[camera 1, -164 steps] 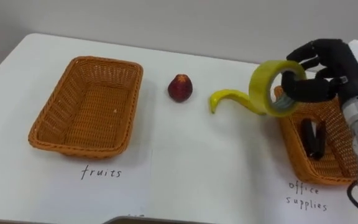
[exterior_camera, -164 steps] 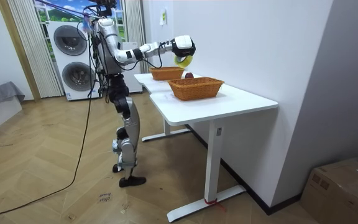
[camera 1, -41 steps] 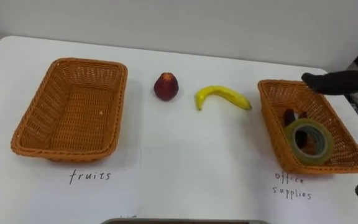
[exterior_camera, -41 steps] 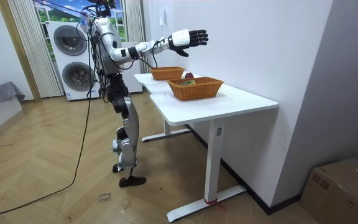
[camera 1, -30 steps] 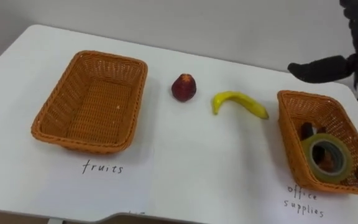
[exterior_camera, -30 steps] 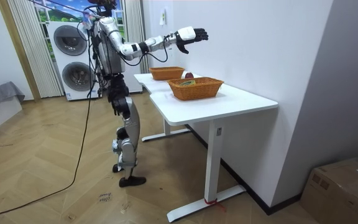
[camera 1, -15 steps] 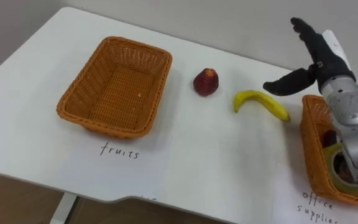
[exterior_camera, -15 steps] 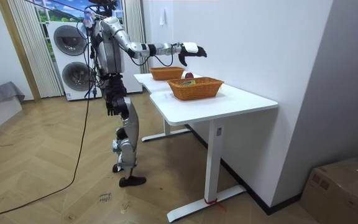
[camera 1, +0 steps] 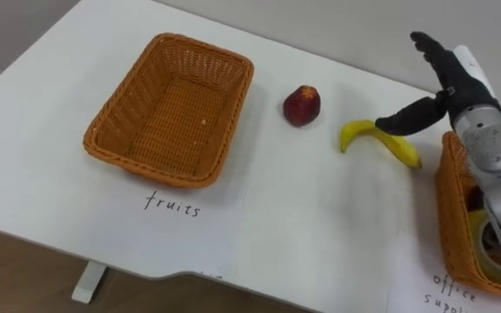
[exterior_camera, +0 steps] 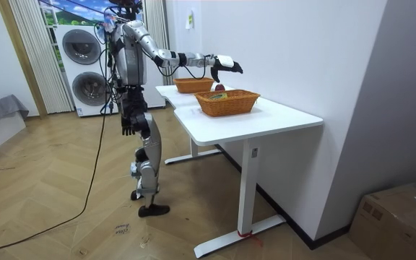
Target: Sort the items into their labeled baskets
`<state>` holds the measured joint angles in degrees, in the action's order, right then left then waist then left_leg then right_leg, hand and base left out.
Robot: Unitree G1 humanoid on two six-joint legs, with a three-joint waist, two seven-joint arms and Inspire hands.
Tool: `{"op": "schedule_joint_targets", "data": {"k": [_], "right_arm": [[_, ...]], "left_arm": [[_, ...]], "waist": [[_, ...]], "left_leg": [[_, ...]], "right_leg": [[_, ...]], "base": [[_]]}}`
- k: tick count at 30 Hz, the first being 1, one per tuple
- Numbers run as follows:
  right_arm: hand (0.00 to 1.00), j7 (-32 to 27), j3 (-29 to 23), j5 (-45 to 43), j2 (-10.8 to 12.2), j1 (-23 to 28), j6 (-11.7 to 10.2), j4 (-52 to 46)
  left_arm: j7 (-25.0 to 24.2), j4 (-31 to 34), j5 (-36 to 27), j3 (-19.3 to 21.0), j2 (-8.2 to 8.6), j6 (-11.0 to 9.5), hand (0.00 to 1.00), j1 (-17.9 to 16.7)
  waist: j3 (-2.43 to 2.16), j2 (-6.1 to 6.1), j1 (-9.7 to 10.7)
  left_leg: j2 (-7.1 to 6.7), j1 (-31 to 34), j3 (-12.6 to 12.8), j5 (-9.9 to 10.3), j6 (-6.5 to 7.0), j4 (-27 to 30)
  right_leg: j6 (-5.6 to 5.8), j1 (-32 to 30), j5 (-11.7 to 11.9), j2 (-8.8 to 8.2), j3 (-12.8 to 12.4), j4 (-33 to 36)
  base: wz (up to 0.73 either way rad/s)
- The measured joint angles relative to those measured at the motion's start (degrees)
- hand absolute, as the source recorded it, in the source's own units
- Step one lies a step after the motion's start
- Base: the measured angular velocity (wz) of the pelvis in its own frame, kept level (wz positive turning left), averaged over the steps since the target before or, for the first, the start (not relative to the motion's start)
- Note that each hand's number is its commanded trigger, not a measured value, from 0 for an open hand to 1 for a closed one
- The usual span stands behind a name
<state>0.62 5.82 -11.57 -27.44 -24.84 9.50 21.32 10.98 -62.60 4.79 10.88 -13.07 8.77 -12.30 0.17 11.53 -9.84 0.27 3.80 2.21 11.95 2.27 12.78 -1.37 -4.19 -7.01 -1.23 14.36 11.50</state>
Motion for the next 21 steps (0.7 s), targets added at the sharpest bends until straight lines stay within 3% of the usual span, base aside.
{"op": "schedule_joint_targets", "data": {"k": [5,16,21], "right_arm": [[0.0,0.03,1.3,-0.01,-0.03,-0.06,0.64,0.0],[0.0,2.1,2.08,-1.33,-0.24,-2.31,0.65,0.68],[0.0,2.22,7.26,-7.5,-2.2,-3.34,0.34,2.63]], "left_arm": [[0.04,0.39,-0.74,-0.02,-0.6,0.06,0.0,0.03],[0.51,0.77,-0.88,-1.18,-1.57,-0.13,0.0,0.32],[1.29,0.76,-0.85,-2.92,-2.27,-0.51,0.0,0.84]], "waist": [[-0.12,0.3,-0.06],[0.15,0.34,-0.06],[0.23,0.52,-0.29]], "left_leg": [[0.0,0.02,0.0,0.0,0.0,0.0],[-0.04,0.06,-0.01,0.0,0.01,-0.05],[-0.01,0.81,-0.66,-0.02,-0.02,0.17]], "right_leg": [[0.0,0.0,0.0,-0.02,0.01,0.01],[0.01,-0.06,0.01,-0.05,0.21,-0.04],[-0.02,-0.14,0.32,0.09,0.76,-0.89]], "base": [[0.0],[0.0],[0.04]]}}
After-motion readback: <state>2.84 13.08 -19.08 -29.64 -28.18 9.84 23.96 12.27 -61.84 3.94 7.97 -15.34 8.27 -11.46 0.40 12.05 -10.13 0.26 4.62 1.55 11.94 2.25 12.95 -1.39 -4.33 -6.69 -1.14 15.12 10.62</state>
